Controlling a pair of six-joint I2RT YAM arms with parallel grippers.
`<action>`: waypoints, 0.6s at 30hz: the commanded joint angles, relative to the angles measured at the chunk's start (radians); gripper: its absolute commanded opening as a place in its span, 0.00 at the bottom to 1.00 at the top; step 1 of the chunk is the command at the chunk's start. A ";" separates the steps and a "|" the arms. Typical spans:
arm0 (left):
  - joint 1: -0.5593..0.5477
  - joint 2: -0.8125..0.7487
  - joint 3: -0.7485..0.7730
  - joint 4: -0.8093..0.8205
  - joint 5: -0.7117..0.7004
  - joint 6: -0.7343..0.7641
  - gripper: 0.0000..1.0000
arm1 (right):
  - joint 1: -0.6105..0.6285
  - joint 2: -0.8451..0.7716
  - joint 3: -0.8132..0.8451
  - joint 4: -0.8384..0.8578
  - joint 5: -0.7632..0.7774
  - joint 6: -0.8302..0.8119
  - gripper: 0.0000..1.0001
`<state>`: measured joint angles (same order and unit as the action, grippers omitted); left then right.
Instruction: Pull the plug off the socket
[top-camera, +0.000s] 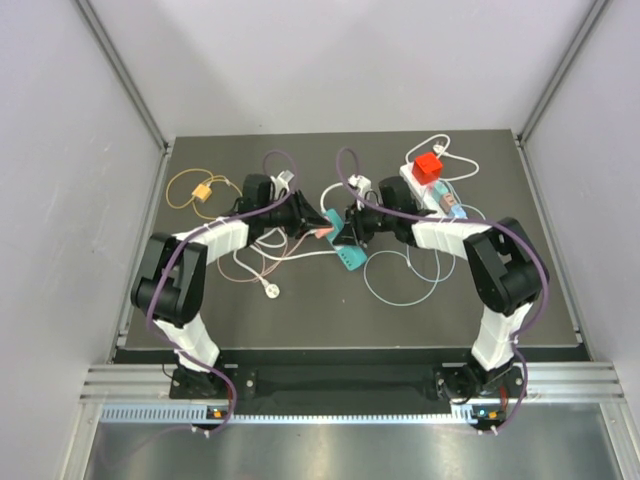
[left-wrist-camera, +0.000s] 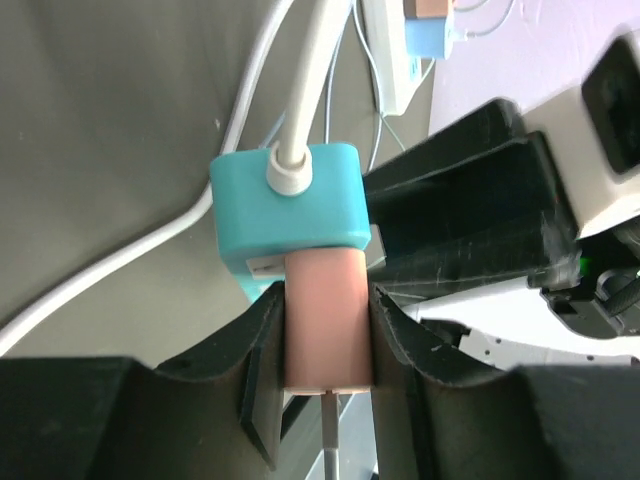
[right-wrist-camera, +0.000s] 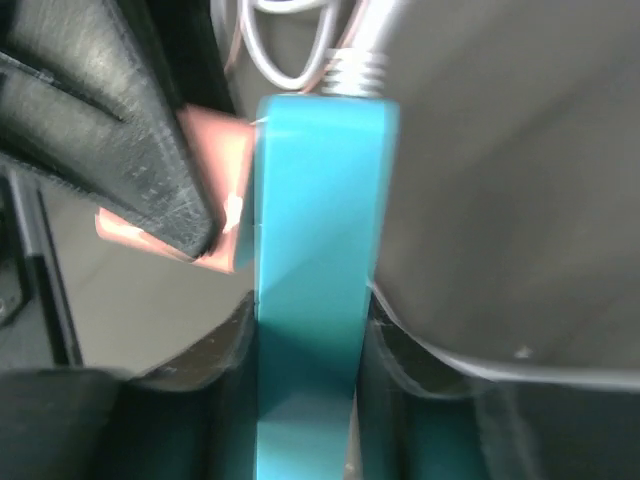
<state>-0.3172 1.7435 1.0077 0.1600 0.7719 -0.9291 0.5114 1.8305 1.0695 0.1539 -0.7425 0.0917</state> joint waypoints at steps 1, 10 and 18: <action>-0.013 -0.062 -0.007 0.114 0.044 -0.054 0.00 | 0.021 0.012 0.055 0.041 0.054 0.075 0.12; -0.011 -0.137 -0.004 0.076 0.089 -0.059 0.00 | -0.071 -0.028 -0.014 0.090 0.226 0.224 0.00; 0.023 -0.226 0.097 -0.316 -0.035 0.205 0.00 | -0.146 -0.054 -0.042 0.150 0.164 0.275 0.00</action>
<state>-0.3187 1.5719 1.0370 -0.0128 0.7792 -0.8558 0.3691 1.8374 1.0187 0.2012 -0.5442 0.3355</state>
